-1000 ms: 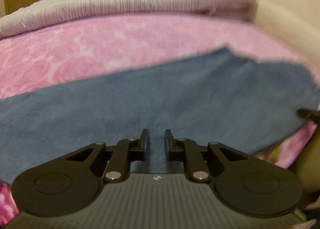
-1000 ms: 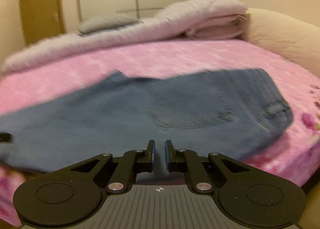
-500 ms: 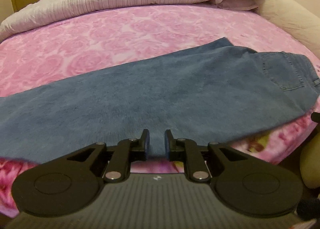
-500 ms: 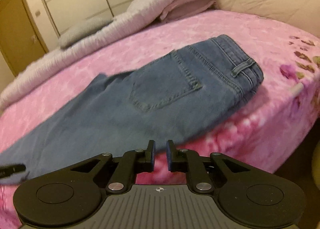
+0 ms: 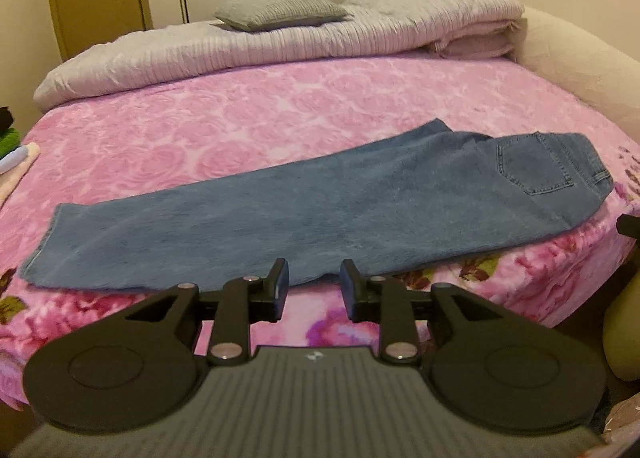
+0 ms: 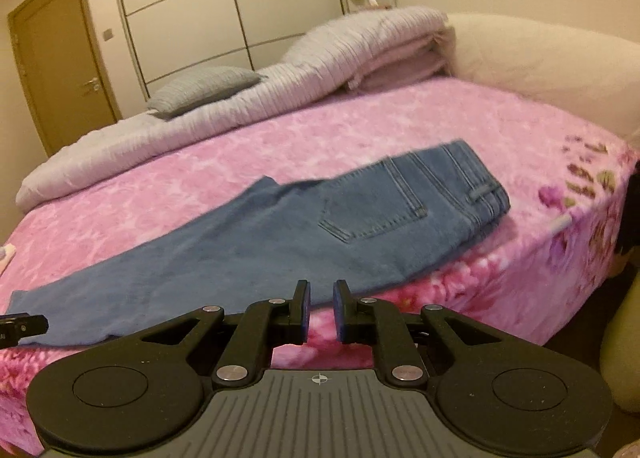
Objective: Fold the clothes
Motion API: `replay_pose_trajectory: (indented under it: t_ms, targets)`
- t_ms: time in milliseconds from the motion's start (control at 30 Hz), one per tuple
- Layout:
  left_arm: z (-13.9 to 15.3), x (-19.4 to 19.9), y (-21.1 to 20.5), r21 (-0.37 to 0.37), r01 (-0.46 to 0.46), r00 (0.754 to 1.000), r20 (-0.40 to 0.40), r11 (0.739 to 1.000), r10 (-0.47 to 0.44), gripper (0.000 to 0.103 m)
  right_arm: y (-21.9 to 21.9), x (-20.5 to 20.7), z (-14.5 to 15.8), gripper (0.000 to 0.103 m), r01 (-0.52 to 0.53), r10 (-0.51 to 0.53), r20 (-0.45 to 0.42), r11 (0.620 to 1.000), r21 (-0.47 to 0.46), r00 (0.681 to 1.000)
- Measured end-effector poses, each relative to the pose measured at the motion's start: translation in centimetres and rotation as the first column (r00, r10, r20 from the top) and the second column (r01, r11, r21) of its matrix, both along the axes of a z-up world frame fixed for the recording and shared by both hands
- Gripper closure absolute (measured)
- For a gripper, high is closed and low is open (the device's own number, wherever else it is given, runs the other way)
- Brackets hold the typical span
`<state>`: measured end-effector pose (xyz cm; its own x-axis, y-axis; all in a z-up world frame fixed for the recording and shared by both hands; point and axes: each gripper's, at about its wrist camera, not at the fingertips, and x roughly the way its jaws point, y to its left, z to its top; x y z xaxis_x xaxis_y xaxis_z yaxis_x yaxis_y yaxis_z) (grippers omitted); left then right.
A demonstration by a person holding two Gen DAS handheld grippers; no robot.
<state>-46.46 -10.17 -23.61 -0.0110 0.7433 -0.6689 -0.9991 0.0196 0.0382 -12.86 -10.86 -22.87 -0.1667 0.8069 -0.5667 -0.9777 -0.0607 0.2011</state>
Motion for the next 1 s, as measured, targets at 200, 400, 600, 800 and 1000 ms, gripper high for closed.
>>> replay_pose_trajectory:
  t_ms: [200, 400, 600, 800, 1000]
  targets:
    - [0.9, -2.1, -2.3, 0.035, -0.043, 0.999, 0.024, 0.998, 0.042, 0.077, -1.1, -2.0, 1.6, 0.089, -0.044, 0.042, 0.036, 0.998, 0.046, 0.998]
    - [0.6, -5.2, -3.1, 0.051, -0.083, 0.992, 0.103, 0.995, 0.077, 0.074, -0.9, -3.7, 2.1, 0.089, -0.08, 0.077, 0.059, 0.995, 0.059, 0.995]
    - [-3.0, -12.4, -1.9, -0.015, -0.216, 0.912, 0.353, 0.976, 0.207, 0.071, 2.1, -5.1, -0.1, 0.089, -0.144, 0.142, -0.031, 0.989, -0.034, 0.989]
    - [-6.1, -20.0, -1.0, -0.1, -0.396, 0.802, 0.446, 0.913, 0.397, 0.071, 7.4, -7.3, -3.9, 0.089, -0.171, 0.16, -0.085, 0.975, -0.144, 0.983]
    - [-6.7, -25.9, -0.2, -0.122, -0.5, 0.724, 0.485, 0.857, 0.491, 0.071, 10.9, -10.9, -5.5, 0.1, -0.301, 0.28, -0.158, 0.946, -0.125, 0.947]
